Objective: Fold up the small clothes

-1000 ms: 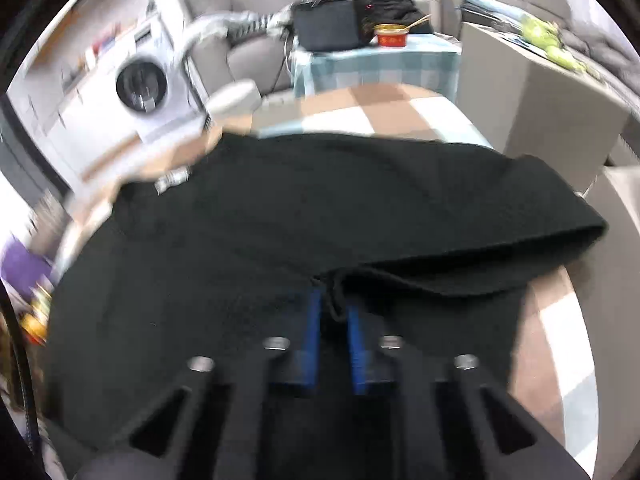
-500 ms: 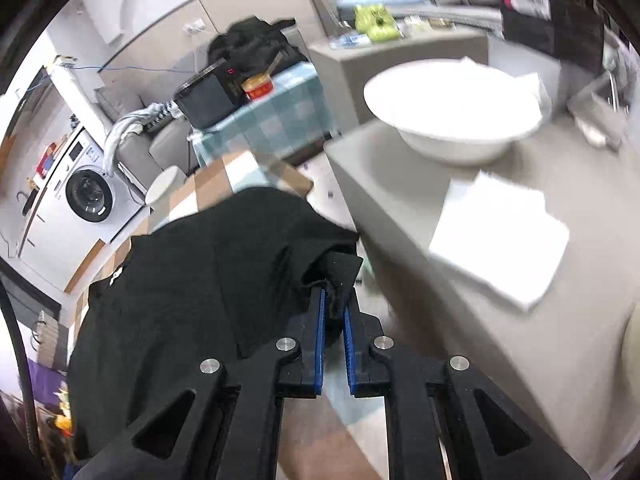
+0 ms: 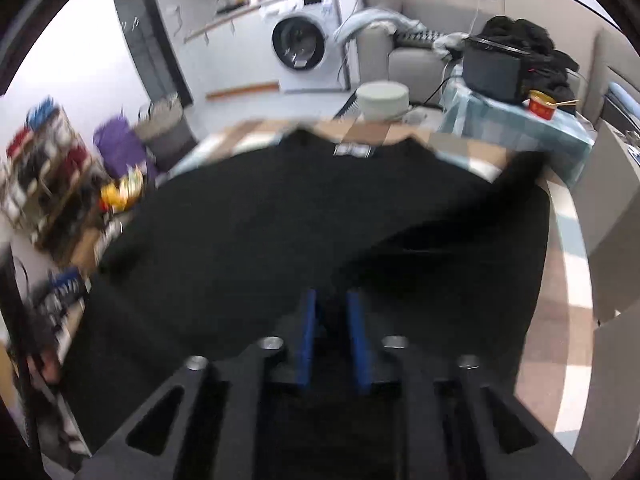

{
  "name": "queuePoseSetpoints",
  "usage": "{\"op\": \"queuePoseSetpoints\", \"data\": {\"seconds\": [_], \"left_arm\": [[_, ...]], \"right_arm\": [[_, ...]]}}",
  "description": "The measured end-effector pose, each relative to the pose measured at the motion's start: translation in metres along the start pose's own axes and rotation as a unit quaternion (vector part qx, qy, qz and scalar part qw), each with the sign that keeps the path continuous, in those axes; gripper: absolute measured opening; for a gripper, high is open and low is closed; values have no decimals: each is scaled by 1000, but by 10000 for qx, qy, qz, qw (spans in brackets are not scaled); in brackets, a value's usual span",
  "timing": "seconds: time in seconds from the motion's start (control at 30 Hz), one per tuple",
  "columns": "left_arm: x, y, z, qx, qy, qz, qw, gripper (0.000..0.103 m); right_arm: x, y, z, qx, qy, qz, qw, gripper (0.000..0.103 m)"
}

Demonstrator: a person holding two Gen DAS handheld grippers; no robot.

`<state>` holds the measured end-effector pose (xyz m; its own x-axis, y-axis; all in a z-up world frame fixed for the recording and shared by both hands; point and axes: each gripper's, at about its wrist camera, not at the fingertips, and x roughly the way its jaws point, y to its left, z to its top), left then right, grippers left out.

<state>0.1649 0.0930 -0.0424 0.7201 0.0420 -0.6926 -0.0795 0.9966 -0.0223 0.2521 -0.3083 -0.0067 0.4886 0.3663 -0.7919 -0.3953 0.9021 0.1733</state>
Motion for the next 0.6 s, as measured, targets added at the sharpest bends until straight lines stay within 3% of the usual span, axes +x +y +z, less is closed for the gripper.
{"op": "queuePoseSetpoints", "data": {"seconds": [0.07,0.17,0.37,0.5,0.6], "left_arm": [[2,2,-2,-24,25,-27,10000,65],[7,4,-2,-48,67,-37,10000,65],[15,28,2,-558,227,32,9982,65],[15,67,0,-1308,319,96,9908,66],[20,97,0,-1716,417,208,9841,76]], "right_arm": [[-5,-10,-11,198,-1,-124,9997,49],[-7,-25,-27,395,190,-794,9959,49],[9,-49,-60,657,712,-1256,9873,49],[-20,-50,-65,1175,335,-1059,9868,57],[-44,-39,-71,1387,-85,-896,9862,67]]}}
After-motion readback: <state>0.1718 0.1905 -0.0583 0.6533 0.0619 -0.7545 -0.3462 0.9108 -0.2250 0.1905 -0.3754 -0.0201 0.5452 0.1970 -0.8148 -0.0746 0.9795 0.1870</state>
